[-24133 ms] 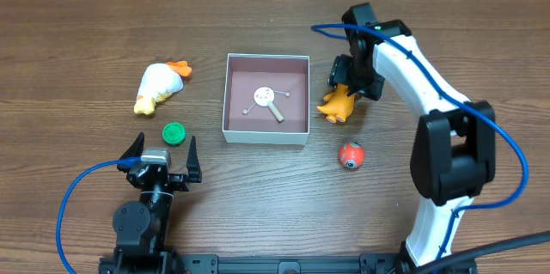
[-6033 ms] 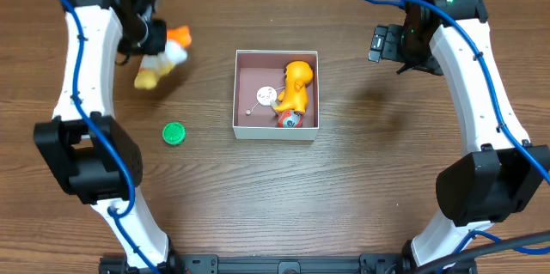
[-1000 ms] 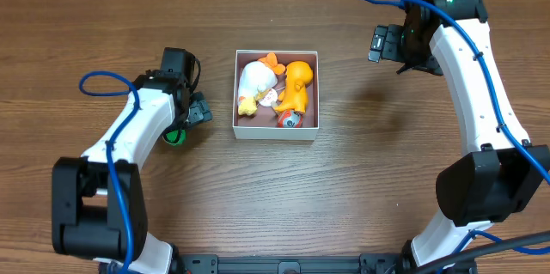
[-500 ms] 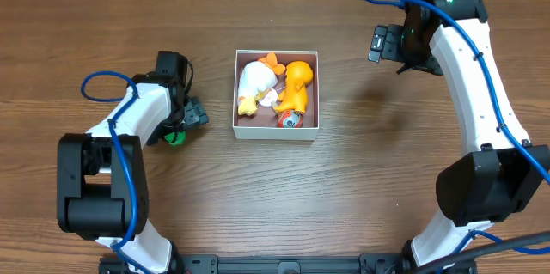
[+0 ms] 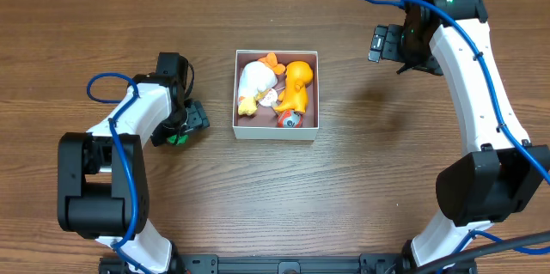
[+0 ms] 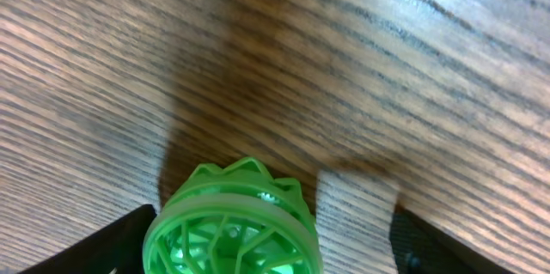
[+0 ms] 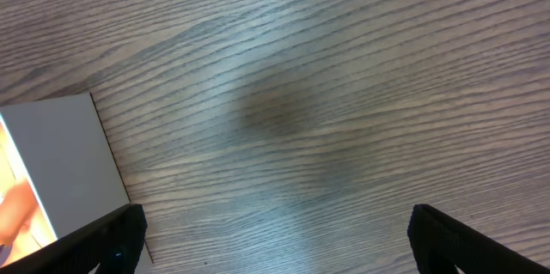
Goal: Pack container
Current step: 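Lower left gripper onto the green toy and grasp it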
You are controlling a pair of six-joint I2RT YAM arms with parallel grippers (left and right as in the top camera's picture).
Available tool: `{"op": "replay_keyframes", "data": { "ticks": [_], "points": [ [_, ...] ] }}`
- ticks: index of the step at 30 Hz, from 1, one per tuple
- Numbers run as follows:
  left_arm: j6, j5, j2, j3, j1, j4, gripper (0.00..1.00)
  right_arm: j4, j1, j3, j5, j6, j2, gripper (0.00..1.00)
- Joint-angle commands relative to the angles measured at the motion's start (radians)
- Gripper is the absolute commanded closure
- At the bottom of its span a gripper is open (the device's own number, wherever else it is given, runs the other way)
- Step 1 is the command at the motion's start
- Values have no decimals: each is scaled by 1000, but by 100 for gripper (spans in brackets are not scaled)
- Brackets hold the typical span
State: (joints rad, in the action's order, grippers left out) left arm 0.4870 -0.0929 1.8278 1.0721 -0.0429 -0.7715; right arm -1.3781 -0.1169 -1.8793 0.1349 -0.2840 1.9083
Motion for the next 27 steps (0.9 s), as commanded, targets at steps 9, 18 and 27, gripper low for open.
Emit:
{"op": "replay_keyframes", "data": {
  "ticks": [9,18,27],
  "points": [
    [-44,4,26,18,3,-20,28,4,0,-21,6,3,-24,0],
    [-47,-19,19,177,3,-162,32,4,0,-21,6,3,-24,0],
    [-46,-2,19,257,3,-234,24,4,0,-21,6,3,-24,0]
  ]
}}
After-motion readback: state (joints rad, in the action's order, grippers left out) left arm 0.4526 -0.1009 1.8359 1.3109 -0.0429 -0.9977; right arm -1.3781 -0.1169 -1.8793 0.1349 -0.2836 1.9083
